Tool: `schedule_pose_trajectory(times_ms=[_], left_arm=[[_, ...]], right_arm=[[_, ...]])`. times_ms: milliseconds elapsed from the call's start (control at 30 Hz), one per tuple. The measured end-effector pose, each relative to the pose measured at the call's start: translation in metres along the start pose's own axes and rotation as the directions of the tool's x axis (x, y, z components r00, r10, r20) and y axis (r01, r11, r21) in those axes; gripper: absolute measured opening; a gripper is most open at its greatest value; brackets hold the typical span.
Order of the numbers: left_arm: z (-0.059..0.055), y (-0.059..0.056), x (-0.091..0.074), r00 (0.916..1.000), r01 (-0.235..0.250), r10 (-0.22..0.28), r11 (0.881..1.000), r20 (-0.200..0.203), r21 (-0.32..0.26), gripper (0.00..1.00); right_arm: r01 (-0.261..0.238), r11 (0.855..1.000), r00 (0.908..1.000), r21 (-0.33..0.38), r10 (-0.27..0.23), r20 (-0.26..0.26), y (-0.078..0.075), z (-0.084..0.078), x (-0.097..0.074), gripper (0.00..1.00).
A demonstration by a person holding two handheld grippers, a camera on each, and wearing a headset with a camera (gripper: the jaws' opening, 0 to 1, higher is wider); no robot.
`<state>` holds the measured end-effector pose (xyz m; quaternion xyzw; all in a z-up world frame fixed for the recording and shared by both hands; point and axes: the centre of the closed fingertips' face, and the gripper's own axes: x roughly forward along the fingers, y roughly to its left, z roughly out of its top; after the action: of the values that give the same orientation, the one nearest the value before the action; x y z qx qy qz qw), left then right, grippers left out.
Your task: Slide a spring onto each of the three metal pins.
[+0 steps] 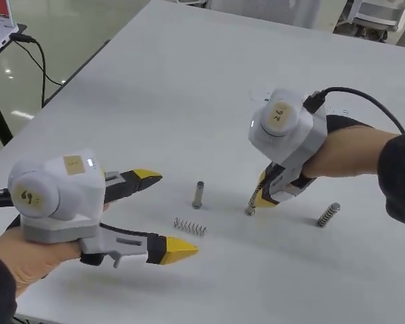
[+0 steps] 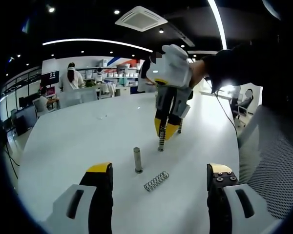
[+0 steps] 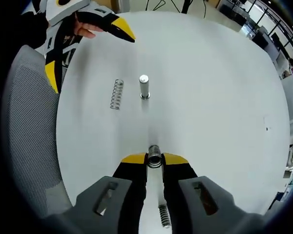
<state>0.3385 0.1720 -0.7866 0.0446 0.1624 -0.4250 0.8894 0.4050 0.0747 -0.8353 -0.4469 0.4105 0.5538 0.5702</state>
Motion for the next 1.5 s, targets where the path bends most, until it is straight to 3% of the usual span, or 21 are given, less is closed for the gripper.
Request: schedule_pose_trajectory(times_ms=[300, 667, 1167, 1500], left_arm=[[-0.001, 0.000, 0.001, 1.0000, 0.001, -0.001, 1.000, -0.004, 0.002, 0.77], [0.000, 0.000, 0.002, 1.0000, 0.005, -0.005, 1.000, -0.006, 0.001, 0.77], [-0.001, -0.004, 0.000, 0.9999, 0.008, -0.008, 1.000, -0.015, 0.002, 0.77], [0.000, -0.004, 0.000, 0.9999, 0.008, -0.008, 1.000, -0.014, 0.005, 0.77]], right_arm=[[-0.010, 1.000, 0.9998, 0.010, 0.010, -0.019, -0.004, -0.006, 0.015, 0.13], [-0.009, 1.000, 1.0000, 0.028, 0.009, -0.002, -0.006, -0.004, 0.014, 0.17], [0.029, 0.999, 0.9974, 0.032, -0.031, 0.066, -0.005, 0.003, -0.005, 0.26], [0.038, 0.999, 0.9923, 0.006, -0.038, 0.117, 0.006, 0.027, -0.021, 0.27]])
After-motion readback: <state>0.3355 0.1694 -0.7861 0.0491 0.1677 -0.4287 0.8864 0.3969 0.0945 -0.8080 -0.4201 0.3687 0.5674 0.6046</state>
